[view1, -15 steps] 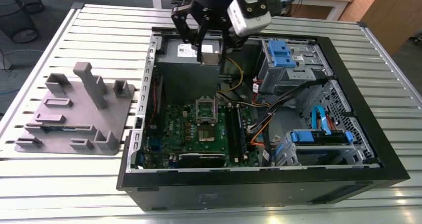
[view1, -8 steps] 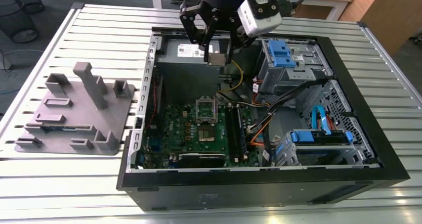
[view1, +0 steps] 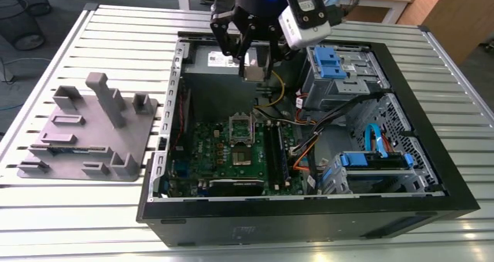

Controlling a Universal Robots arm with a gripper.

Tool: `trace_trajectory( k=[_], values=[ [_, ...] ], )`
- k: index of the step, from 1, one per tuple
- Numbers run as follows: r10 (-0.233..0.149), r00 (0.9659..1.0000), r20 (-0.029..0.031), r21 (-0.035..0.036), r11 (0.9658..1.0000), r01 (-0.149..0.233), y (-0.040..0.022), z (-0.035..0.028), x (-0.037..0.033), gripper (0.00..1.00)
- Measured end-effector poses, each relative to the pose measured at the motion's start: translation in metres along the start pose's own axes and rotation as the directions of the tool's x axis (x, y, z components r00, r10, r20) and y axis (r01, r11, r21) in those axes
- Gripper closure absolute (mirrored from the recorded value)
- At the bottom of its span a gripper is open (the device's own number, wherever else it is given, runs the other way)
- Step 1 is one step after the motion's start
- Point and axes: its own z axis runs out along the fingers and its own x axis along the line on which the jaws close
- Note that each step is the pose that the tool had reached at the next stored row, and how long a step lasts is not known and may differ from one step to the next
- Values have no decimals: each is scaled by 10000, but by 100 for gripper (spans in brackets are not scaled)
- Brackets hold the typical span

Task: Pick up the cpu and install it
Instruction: 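Pick up the cpu and move it towards the insertion slot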

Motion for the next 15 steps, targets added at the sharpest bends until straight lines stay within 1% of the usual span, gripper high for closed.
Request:
trace_trajectory(
  k=[5,15],
  values=[
    [0,10000,0,-3,10000,0,-101,71,-5,53],
    [0,10000,0,-2,10000,0,-253,246,-14,53]
  ],
)
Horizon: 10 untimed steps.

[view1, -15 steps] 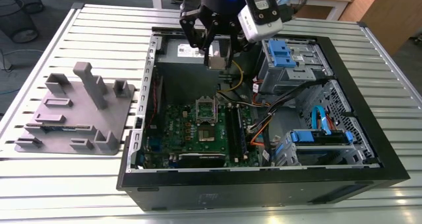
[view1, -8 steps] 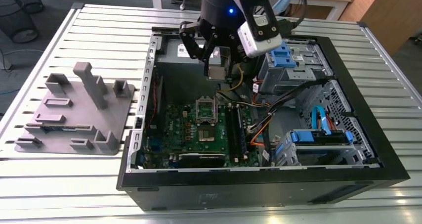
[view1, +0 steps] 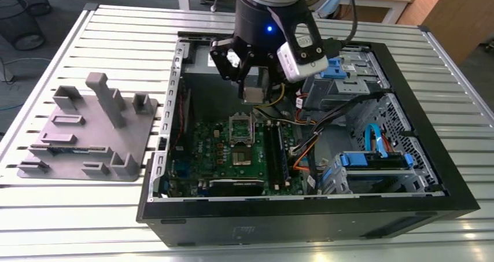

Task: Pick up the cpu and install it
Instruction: 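Pick up the cpu and move it towards the insertion slot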

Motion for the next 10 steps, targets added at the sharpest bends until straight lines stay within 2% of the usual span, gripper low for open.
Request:
trace_trajectory(
  k=[10],
  values=[
    [0,10000,0,0,10000,0,-144,177,-8,53]
  ],
)
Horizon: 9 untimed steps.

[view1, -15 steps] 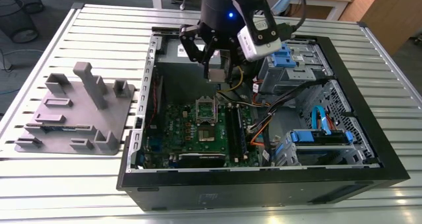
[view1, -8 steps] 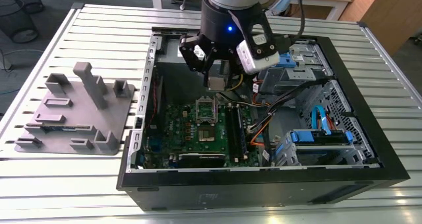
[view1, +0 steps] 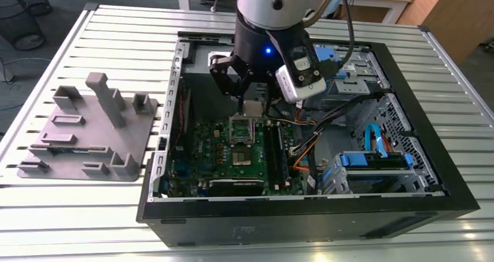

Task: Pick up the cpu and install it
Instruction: 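Pick up the cpu and move it towards the insertion slot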

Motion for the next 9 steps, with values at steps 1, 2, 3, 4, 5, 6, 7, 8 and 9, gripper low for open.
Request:
trace_trajectory(
  k=[1,2,3,4,5,6,7,8,9],
  values=[
    [1,10000,0,0,10000,-1,-9,18,0,53],
    [0,10000,0,0,10000,0,-18,35,-1,53],
    [0,10000,0,1,10000,0,-26,52,-1,53],
    [2,10000,0,1,10000,-2,-31,71,-1,53],
    [2,10000,0,1,10000,-2,-33,87,-1,53],
    [2,10000,0,1,10000,-2,-33,94,-1,53],
    [1,10000,-1,3,10000,-1,-33,96,-1,53],
    [0,10000,-1,4,10000,0,-33,96,-2,53],
    [1,10000,-2,5,10000,-1,-34,96,-1,53]
  ],
)
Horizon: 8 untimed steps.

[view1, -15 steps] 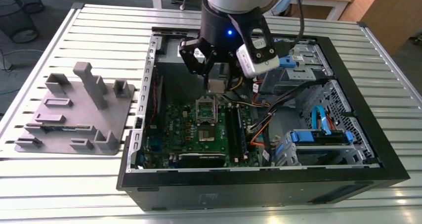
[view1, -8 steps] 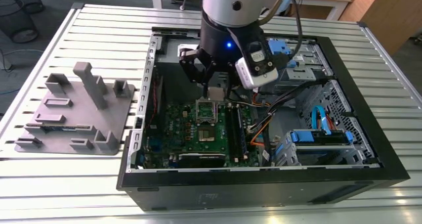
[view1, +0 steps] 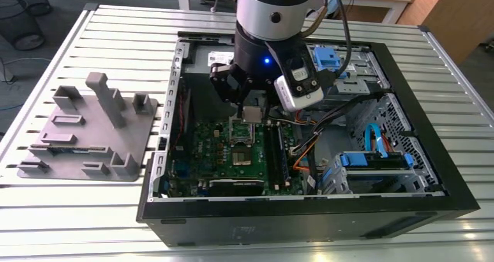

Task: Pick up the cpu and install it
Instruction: 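Pick up the cpu and move it towards the insertion slot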

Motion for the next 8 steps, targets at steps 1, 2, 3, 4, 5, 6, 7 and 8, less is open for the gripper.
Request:
trace_trajectory(
  k=[1,2,3,4,5,6,7,8],
  values=[
    [0,10000,1,-2,10000,0,0,2,0,53],
    [-2,10000,3,-6,10000,2,3,5,-1,53],
    [-1,10000,3,-6,10000,1,8,7,0,53],
    [-1,10000,3,-5,10000,1,14,8,0,53],
    [-1,10000,2,-4,10000,1,19,9,0,53],
    [-1,10000,2,-5,10000,1,21,10,0,53],
    [-1,10000,2,-5,10000,1,21,10,1,53],
    [0,10000,2,-4,10000,0,21,9,1,53]
  ],
)
